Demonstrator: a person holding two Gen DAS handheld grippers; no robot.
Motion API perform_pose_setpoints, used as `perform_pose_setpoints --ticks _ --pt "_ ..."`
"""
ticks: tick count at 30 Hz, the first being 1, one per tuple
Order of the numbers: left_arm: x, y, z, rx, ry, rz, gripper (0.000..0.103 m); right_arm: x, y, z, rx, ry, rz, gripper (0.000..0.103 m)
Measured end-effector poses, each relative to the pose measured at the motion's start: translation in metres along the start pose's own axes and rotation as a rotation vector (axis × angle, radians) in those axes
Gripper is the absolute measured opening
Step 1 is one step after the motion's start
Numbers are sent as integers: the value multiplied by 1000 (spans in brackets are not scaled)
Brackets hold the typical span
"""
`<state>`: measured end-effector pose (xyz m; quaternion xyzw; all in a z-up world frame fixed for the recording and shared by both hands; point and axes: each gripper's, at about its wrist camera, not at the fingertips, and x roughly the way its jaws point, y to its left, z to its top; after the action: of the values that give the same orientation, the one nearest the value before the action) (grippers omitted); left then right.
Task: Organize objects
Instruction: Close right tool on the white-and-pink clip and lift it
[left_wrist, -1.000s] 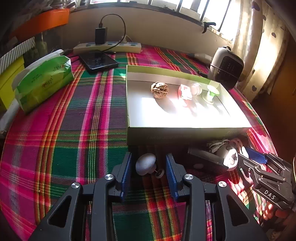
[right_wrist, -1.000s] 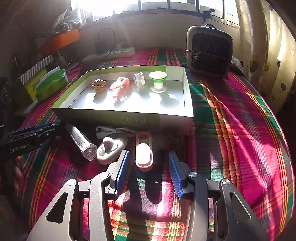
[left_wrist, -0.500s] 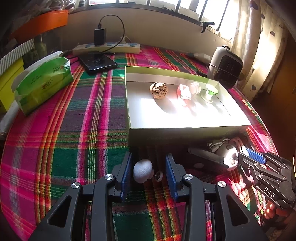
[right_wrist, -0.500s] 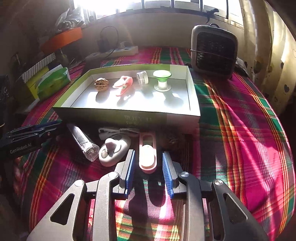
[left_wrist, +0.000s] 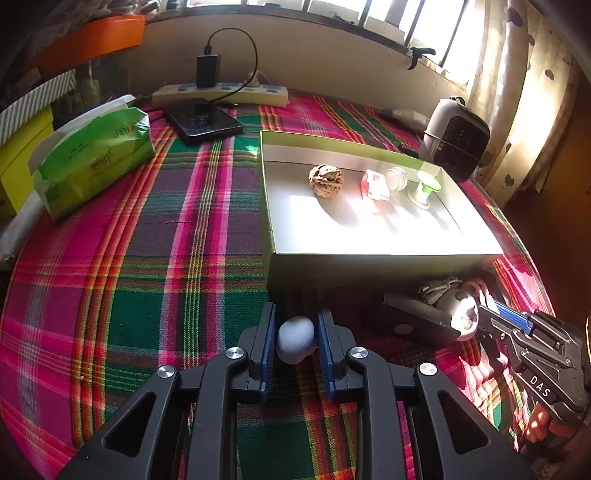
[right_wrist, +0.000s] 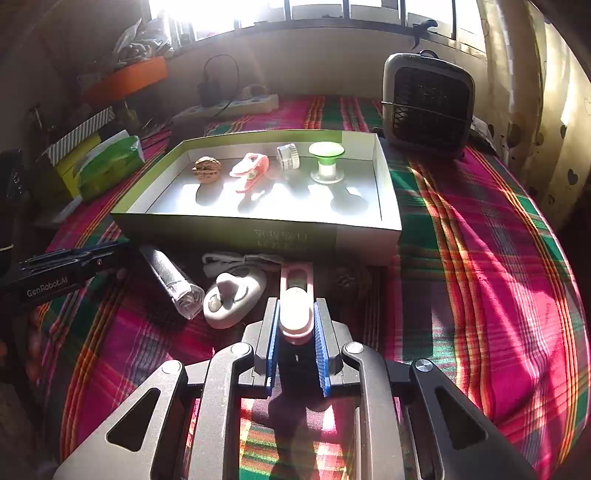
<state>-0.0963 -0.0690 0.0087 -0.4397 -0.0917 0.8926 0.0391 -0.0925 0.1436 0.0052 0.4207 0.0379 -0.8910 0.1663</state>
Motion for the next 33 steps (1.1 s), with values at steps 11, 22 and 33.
perform_pose_setpoints --ticks 11,22,33 --pt "-9 2 -11 12 5 -11 19 -7 0 -8 -1 -3 6 19" --pt "-20 -1 -27 27 14 -37 19 -21 -5 -24 5 7 -3 19" --pt "-22 0 -29 31 15 -39 20 -22 -8 -27 17 13 7 19"
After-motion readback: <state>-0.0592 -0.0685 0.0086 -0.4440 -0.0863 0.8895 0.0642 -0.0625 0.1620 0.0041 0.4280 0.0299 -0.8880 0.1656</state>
